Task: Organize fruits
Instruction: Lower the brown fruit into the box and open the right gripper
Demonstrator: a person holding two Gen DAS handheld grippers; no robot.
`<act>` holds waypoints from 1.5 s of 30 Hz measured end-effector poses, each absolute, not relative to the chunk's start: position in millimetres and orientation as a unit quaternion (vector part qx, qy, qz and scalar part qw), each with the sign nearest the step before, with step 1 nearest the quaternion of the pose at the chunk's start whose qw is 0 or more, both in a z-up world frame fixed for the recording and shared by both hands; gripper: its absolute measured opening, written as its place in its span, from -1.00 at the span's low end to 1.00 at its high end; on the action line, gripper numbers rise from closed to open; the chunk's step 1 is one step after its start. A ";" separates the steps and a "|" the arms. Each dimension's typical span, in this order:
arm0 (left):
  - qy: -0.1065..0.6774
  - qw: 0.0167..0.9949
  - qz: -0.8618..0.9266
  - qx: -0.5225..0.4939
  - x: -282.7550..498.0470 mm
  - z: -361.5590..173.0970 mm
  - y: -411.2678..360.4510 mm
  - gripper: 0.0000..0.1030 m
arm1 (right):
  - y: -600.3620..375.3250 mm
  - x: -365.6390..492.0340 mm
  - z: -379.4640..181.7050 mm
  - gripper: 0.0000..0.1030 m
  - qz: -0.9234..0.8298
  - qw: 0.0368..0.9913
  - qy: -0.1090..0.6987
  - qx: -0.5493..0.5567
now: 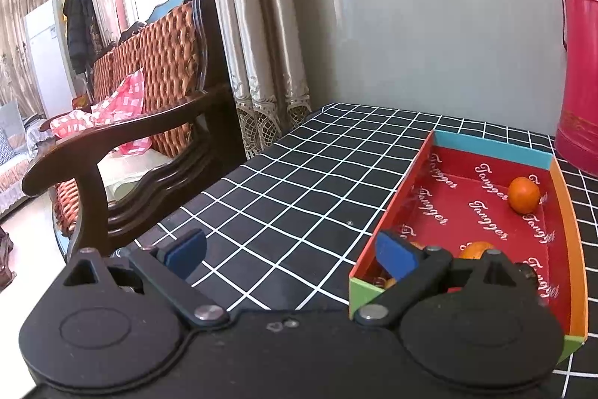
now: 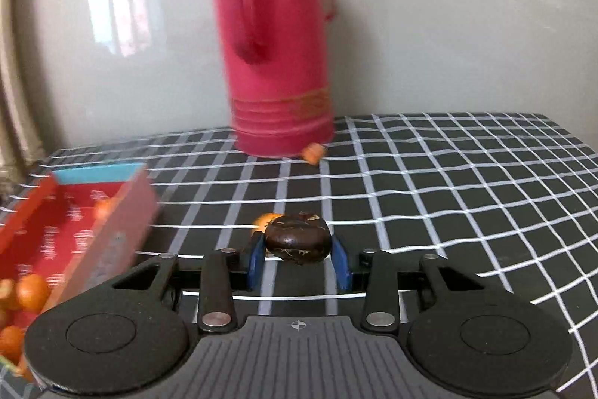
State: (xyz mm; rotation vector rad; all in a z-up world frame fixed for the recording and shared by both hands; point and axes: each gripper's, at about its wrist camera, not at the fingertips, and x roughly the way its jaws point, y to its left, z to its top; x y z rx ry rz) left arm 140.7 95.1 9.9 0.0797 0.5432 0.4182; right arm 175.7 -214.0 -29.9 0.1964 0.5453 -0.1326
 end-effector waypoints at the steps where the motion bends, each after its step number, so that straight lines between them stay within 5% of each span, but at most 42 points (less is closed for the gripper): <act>1: 0.266 0.941 0.206 0.041 140.6 9.4 94.7 0.78 | -207.6 173.9 -27.0 -0.25 -0.057 0.958 0.264 0.094; 31: 0.272 0.929 0.250 0.032 134.4 9.0 132.1 0.78 | -30.7 132.1 -23.3 -0.21 0.161 0.960 0.211 -0.087; 32: 0.272 0.929 0.250 0.031 134.2 9.2 133.6 0.78 | -29.2 133.3 -24.9 -0.14 0.161 0.960 0.213 -0.089; 33: 0.273 0.928 0.251 0.030 134.4 9.4 134.7 0.78 | -27.5 134.5 -26.1 0.29 0.159 0.959 0.215 -0.091; 35: 0.273 0.928 0.253 0.027 134.3 9.8 136.2 0.78 | -26.8 130.4 -25.0 0.81 0.146 0.965 0.199 -0.091; 45: 0.271 0.930 0.246 0.035 135.5 9.0 126.7 0.79 | -63.0 113.6 -0.8 1.00 0.064 0.986 0.136 -0.066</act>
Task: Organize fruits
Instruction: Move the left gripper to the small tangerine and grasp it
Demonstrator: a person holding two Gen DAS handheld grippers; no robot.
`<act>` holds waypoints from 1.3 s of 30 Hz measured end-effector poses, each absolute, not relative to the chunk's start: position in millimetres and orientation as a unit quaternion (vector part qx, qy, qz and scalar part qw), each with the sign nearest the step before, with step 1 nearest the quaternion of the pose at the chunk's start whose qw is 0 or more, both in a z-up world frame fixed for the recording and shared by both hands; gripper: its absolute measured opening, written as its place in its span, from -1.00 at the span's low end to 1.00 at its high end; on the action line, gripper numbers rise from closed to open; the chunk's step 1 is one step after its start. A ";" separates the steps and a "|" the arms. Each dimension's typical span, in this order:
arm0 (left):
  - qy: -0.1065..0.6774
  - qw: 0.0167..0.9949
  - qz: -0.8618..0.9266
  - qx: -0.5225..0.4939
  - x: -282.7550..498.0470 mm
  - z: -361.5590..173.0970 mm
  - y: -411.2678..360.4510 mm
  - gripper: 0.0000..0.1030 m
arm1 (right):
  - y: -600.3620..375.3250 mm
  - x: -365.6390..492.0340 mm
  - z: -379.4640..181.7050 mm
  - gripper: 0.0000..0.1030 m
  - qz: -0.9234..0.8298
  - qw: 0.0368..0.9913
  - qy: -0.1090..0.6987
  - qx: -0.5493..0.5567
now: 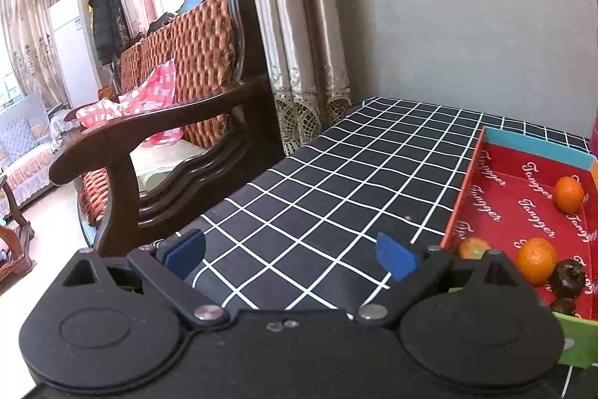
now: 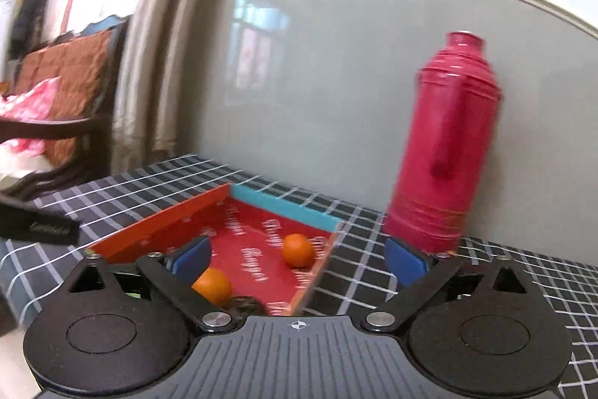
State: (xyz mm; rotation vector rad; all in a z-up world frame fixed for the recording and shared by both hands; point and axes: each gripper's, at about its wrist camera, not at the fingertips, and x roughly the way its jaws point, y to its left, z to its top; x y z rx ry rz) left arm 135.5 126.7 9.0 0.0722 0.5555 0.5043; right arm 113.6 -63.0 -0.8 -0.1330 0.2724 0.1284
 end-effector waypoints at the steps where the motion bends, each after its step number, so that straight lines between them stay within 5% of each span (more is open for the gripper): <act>1: 0.271 0.930 0.244 0.036 135.3 9.0 124.7 0.79 | -66.9 112.7 0.8 1.00 0.051 0.988 0.132 -0.065; 39: 0.211 0.960 -0.042 0.182 130.0 -26.0 -124.3 0.83 | -281.8 52.9 -7.9 1.00 -0.389 0.908 0.151 -0.019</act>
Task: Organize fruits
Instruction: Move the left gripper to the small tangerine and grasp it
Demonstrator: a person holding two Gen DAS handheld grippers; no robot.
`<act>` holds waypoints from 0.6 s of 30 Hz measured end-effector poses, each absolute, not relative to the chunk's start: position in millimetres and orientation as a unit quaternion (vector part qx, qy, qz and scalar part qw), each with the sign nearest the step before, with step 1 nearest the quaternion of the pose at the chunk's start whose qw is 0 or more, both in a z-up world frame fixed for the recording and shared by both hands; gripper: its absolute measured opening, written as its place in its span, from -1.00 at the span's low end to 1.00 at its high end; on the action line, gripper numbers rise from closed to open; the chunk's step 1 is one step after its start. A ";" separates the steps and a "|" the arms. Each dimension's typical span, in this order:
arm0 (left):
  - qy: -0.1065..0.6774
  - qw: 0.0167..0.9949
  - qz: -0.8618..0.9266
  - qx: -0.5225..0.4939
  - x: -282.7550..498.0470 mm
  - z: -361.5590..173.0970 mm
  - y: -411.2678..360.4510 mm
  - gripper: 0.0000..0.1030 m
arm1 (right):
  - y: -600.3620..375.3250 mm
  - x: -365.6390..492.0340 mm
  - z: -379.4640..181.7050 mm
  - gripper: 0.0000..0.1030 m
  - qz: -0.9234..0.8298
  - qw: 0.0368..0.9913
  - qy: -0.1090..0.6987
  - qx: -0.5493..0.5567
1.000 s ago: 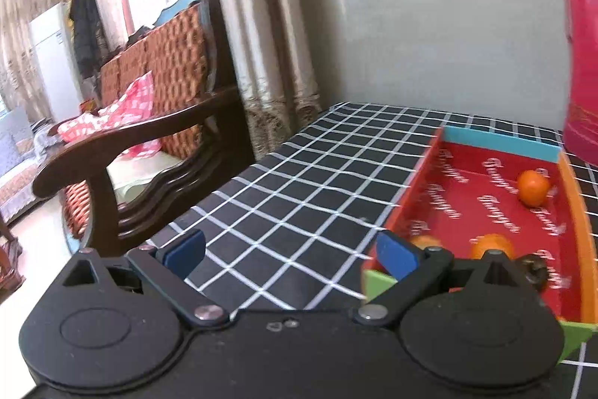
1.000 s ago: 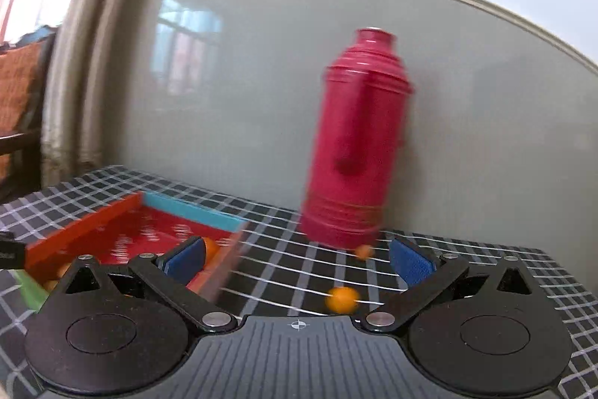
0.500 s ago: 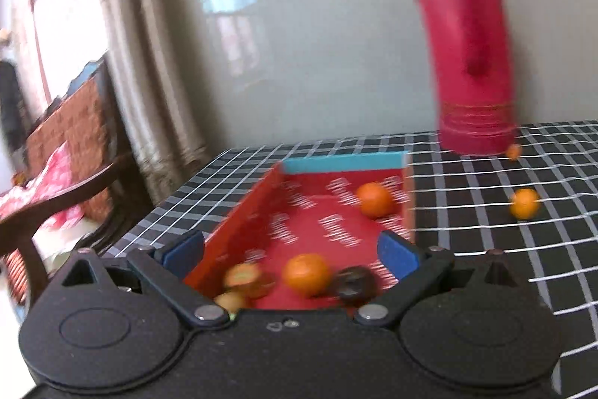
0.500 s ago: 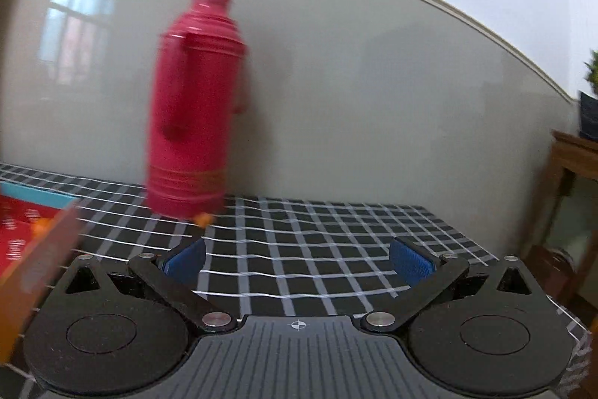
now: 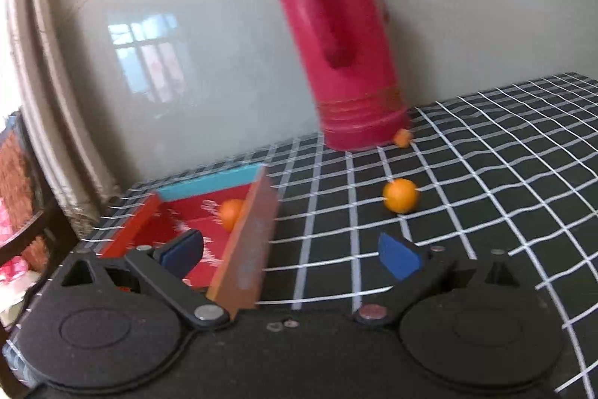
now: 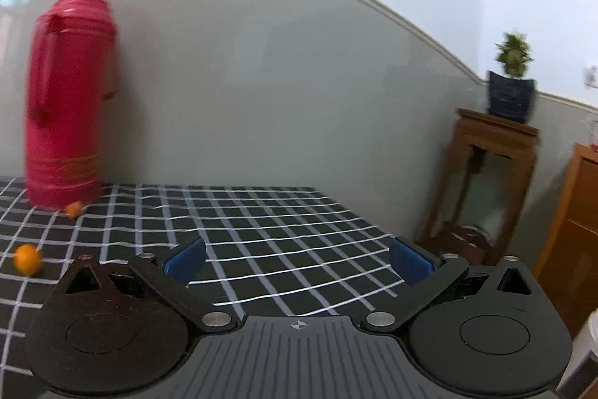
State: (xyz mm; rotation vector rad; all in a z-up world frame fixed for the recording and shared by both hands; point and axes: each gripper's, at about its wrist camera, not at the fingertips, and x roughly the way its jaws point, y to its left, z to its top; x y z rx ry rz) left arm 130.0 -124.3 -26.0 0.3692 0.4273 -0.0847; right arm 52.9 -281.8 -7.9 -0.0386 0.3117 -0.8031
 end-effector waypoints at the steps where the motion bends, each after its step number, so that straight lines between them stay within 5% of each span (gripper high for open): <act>1: 0.218 0.958 -0.049 0.181 133.3 -27.7 -127.5 0.83 | -286.4 51.5 -6.7 1.00 -0.395 0.907 0.150 -0.012; 18: 0.246 0.945 -0.104 0.186 175.2 -44.1 -172.1 0.57 | -302.2 52.9 1.9 1.00 -0.394 0.907 0.150 0.021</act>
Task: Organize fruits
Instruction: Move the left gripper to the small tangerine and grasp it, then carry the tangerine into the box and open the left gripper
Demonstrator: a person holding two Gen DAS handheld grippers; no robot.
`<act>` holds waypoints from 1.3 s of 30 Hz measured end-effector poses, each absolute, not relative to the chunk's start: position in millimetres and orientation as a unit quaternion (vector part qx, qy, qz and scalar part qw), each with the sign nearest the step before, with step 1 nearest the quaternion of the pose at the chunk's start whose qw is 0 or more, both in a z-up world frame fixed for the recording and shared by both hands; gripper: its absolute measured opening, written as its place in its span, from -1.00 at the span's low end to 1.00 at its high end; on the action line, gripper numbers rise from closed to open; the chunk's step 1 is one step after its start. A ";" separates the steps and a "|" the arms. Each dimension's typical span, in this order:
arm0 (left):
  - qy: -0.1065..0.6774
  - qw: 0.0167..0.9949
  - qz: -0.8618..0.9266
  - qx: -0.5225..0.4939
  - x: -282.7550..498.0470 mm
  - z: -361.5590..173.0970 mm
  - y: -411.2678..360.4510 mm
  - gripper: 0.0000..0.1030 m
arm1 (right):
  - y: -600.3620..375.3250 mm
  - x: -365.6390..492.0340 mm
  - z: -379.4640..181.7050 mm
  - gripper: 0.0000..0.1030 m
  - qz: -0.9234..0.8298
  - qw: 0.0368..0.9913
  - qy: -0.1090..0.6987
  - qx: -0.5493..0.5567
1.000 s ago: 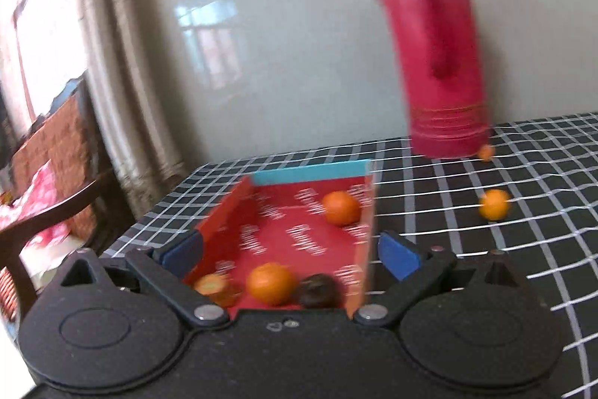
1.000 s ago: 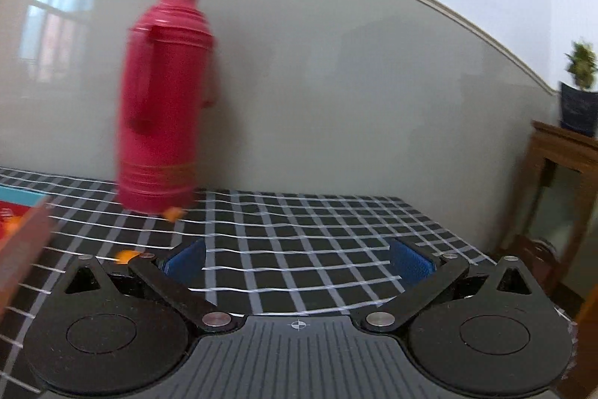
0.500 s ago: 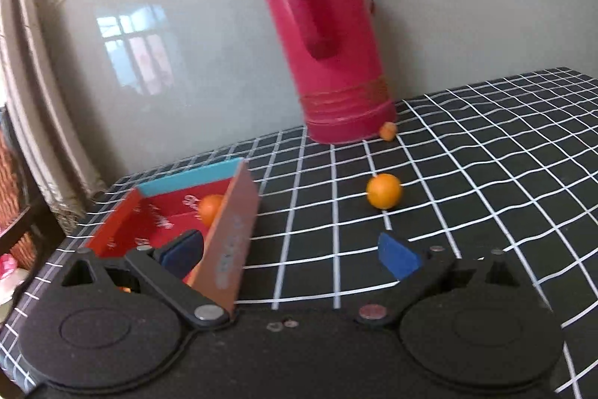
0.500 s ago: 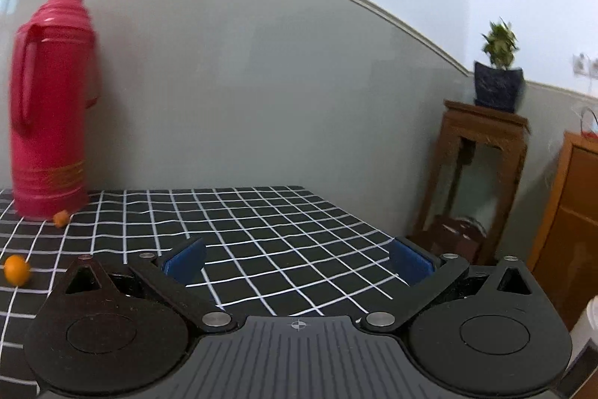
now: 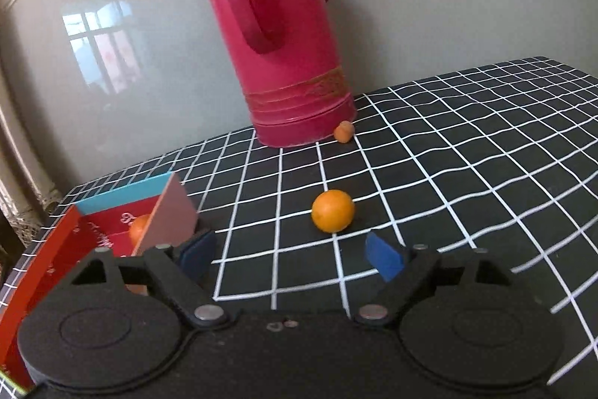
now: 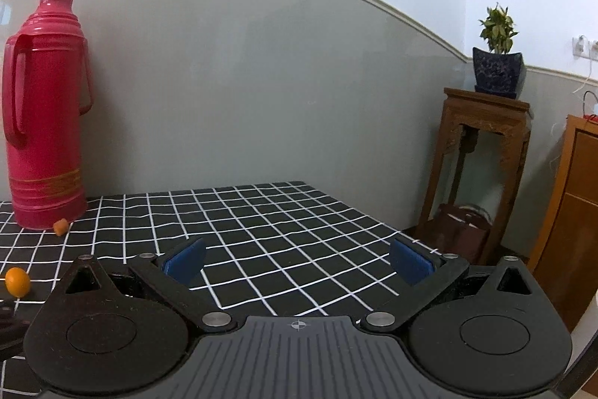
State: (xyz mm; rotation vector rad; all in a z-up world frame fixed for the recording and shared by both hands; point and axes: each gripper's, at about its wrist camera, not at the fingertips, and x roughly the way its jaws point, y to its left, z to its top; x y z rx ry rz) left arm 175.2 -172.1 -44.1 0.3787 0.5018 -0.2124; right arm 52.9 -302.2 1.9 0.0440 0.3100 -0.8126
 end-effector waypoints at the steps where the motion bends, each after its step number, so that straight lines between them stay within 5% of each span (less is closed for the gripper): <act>1: 0.249 0.945 -0.105 0.184 179.7 -44.9 -174.4 0.54 | -302.0 53.9 2.1 1.00 -0.392 0.907 0.150 0.022; 15: 0.292 0.939 -0.108 0.146 225.1 -55.6 -185.6 0.25 | -309.2 61.3 0.2 1.00 -0.381 0.910 0.159 0.024; 17: 0.300 0.937 -0.112 0.142 227.1 -57.5 -185.8 -0.02 | -310.3 61.3 -0.6 1.00 -0.381 0.910 0.160 0.023; 28: 0.298 0.935 -0.127 0.143 223.7 -58.2 -189.3 -0.35 | -314.3 61.8 -2.5 1.00 -0.377 0.911 0.167 0.025; 31: 0.293 0.936 -0.129 0.148 220.1 -57.9 -190.4 -0.57 | -313.9 61.8 -2.3 1.00 -0.375 0.912 0.167 0.026; 39: 0.264 0.943 -0.135 0.154 206.7 -51.1 -190.5 -0.58 | -314.0 60.8 -1.1 1.00 -0.373 0.913 0.165 0.028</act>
